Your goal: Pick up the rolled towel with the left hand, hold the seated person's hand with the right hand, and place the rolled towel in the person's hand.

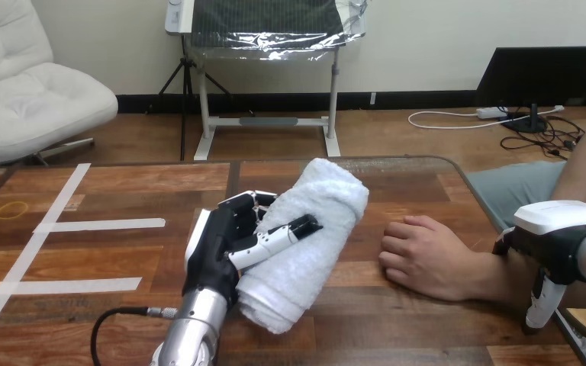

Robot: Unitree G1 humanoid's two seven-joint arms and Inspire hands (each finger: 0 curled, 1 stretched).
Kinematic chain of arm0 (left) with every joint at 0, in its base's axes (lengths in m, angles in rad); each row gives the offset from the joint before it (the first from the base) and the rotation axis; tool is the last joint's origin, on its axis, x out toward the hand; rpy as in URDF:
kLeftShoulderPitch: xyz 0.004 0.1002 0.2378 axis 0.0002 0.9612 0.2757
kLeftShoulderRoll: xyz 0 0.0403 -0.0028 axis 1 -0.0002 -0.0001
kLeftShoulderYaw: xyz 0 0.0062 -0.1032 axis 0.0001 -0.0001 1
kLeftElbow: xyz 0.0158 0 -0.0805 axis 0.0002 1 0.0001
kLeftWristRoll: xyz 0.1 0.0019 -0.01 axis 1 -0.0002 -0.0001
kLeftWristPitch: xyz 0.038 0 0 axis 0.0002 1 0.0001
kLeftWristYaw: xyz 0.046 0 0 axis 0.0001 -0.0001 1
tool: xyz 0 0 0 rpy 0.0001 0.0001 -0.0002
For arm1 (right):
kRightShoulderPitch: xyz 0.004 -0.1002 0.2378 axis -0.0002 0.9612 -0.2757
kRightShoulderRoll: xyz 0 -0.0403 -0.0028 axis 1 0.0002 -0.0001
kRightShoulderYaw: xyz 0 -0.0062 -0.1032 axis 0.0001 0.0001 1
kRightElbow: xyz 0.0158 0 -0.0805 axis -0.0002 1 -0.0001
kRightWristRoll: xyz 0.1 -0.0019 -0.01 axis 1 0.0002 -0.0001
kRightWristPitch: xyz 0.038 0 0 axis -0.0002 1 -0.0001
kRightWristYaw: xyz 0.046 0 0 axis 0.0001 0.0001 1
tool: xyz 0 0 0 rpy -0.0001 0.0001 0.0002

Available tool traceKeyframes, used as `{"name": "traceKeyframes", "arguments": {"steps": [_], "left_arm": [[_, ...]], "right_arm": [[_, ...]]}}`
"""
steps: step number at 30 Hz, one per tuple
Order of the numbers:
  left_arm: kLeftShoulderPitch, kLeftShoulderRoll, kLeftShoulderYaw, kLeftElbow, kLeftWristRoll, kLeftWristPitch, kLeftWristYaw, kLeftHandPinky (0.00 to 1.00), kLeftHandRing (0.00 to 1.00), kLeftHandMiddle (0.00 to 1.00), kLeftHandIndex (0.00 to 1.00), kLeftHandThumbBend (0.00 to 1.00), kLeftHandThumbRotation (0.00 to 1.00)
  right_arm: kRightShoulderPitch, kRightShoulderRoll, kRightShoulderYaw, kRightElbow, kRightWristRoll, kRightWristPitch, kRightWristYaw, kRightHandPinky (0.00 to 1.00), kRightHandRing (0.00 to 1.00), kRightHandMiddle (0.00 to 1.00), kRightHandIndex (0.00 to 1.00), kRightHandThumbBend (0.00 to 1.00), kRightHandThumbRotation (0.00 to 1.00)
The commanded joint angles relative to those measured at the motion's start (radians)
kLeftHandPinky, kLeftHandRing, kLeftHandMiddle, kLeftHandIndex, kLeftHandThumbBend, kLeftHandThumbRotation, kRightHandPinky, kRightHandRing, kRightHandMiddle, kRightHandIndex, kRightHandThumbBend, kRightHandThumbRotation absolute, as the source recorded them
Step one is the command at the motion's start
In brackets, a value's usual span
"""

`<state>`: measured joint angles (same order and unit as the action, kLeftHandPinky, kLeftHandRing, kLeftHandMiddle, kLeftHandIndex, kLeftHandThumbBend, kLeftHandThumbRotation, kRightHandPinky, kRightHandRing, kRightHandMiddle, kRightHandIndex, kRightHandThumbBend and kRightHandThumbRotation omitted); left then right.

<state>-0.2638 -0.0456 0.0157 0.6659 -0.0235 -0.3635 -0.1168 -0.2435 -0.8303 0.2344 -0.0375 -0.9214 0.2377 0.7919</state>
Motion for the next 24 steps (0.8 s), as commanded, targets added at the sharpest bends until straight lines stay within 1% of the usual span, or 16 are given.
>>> {"name": "traceKeyframes", "arguments": {"steps": [1, 4, 7, 8, 10, 13, 16, 17, 20, 22, 24], "left_arm": [[-0.102, 0.001, -0.007, -0.001, 0.01, -0.053, 0.002, 0.28, 0.32, 0.38, 0.44, 0.85, 0.24], [-0.103, -0.001, -0.008, 0.004, 0.008, -0.054, 0.0, 0.28, 0.32, 0.38, 0.44, 0.85, 0.24], [-0.104, -0.004, -0.009, 0.007, 0.009, -0.053, 0.003, 0.28, 0.32, 0.38, 0.44, 0.85, 0.24], [-0.104, -0.004, -0.01, 0.006, 0.013, -0.052, 0.006, 0.28, 0.32, 0.38, 0.44, 0.86, 0.25], [-0.104, -0.004, -0.013, 0.006, 0.018, -0.05, 0.012, 0.28, 0.32, 0.38, 0.44, 0.86, 0.25], [-0.104, -0.004, -0.015, 0.008, 0.022, -0.05, 0.015, 0.28, 0.32, 0.38, 0.44, 0.86, 0.25], [-0.104, -0.005, -0.014, 0.009, 0.022, -0.052, 0.012, 0.28, 0.32, 0.38, 0.44, 0.86, 0.26], [-0.104, -0.005, -0.014, 0.009, 0.021, -0.052, 0.011, 0.28, 0.32, 0.38, 0.44, 0.86, 0.26], [-0.104, -0.005, -0.014, 0.009, 0.021, -0.053, 0.01, 0.28, 0.32, 0.38, 0.44, 0.86, 0.26], [-0.103, -0.005, -0.013, 0.01, 0.02, -0.054, 0.01, 0.28, 0.32, 0.38, 0.44, 0.86, 0.26], [-0.103, -0.005, -0.012, 0.01, 0.019, -0.056, 0.008, 0.28, 0.32, 0.38, 0.44, 0.86, 0.26]], "right_arm": [[-0.054, 0.0, 0.02, 0.021, -0.023, -0.001, -0.01, 0.9, 0.92, 0.9, 0.86, 0.7, 0.06], [-0.055, 0.004, 0.023, 0.027, -0.024, -0.001, -0.013, 0.88, 0.9, 0.89, 0.85, 0.69, 0.06], [-0.055, 0.008, 0.024, 0.032, -0.022, -0.001, -0.016, 0.83, 0.85, 0.85, 0.84, 0.68, 0.05], [-0.055, 0.01, 0.025, 0.033, -0.022, 0.0, -0.016, 0.79, 0.82, 0.83, 0.83, 0.68, 0.05], [-0.056, 0.013, 0.026, 0.037, -0.021, 0.001, -0.017, 0.76, 0.79, 0.82, 0.82, 0.68, 0.04], [-0.055, 0.016, 0.027, 0.043, -0.018, -0.002, -0.026, 0.68, 0.73, 0.77, 0.81, 0.67, 0.04], [-0.053, 0.019, 0.027, 0.048, -0.011, -0.006, -0.039, 0.57, 0.64, 0.71, 0.79, 0.68, 0.02], [-0.053, 0.021, 0.027, 0.05, -0.011, -0.006, -0.041, 0.49, 0.57, 0.66, 0.78, 0.68, 0.01], [-0.051, 0.022, 0.031, 0.055, -0.013, -0.008, -0.053, 0.42, 0.51, 0.61, 0.76, 0.69, 0.01], [-0.052, 0.023, 0.036, 0.059, -0.017, -0.006, -0.058, 0.39, 0.48, 0.59, 0.76, 0.69, 0.0], [-0.053, 0.024, 0.04, 0.063, -0.019, -0.004, -0.06, 0.43, 0.53, 0.62, 0.75, 0.69, 0.0]]}}
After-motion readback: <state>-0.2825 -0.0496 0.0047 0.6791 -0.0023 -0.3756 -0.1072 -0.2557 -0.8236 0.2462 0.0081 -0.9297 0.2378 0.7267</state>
